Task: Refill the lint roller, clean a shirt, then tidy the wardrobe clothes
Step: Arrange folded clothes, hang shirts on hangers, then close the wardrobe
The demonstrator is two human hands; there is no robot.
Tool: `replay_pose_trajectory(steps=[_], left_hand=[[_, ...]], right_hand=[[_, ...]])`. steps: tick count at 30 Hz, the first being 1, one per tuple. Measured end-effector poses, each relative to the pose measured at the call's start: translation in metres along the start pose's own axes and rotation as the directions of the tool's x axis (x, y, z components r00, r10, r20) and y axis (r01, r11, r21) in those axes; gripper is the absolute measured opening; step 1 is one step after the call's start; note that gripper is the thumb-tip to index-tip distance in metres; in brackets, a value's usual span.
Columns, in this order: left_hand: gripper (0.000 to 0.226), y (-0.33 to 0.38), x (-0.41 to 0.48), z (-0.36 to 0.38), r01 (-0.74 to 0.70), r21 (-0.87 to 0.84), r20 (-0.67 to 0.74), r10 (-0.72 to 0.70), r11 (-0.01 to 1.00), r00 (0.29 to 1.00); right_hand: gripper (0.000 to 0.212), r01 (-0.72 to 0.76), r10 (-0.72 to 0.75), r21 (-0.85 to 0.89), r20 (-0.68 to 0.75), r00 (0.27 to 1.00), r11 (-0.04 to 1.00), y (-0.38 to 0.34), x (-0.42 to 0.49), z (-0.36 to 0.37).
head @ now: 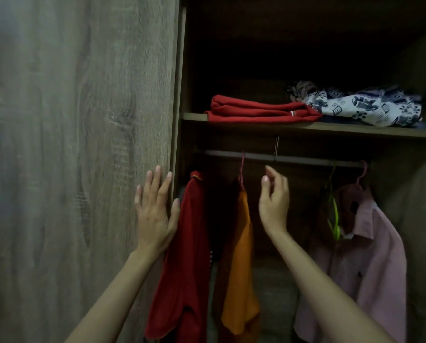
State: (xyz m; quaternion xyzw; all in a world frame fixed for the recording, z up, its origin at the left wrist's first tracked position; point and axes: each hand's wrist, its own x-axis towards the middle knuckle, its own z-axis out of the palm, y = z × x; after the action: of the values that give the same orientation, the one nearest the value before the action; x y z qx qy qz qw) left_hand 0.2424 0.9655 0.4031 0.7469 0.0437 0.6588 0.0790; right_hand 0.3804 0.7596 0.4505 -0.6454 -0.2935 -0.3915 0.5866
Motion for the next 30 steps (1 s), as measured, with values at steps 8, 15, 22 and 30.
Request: replay_pose_trajectory(steps=[8, 15, 22, 30], left_hand=[[0.051, 0.084, 0.116, -0.006, -0.156, -0.316, -0.074, 0.140, 0.936, 0.987], [0.089, 0.076, 0.202, 0.025, -0.012, -0.160, 0.232, 0.049, 0.987, 0.971], [0.098, 0.063, 0.216, 0.034, 0.026, -0.173, 0.400, 0.046, 0.985, 0.916], [0.029, 0.059, 0.214, 0.037, 0.006, -0.219, 0.277, 0.056, 0.976, 0.959]], right_hand=[[0.045, 0.322, -0.385, -0.323, -0.154, 0.910, 0.890, -0.075, 0.105, -0.041], [0.057, 0.097, -0.035, -0.682, 0.104, 0.994, 0.725, -0.080, 0.174, -0.053], [0.070, 0.084, 0.106, -0.764, 0.196, 0.975, 0.640, -0.079, 0.180, -0.042], [0.045, 0.119, 0.006, -0.536, 0.226, 0.974, 0.836, -0.062, 0.178, -0.043]])
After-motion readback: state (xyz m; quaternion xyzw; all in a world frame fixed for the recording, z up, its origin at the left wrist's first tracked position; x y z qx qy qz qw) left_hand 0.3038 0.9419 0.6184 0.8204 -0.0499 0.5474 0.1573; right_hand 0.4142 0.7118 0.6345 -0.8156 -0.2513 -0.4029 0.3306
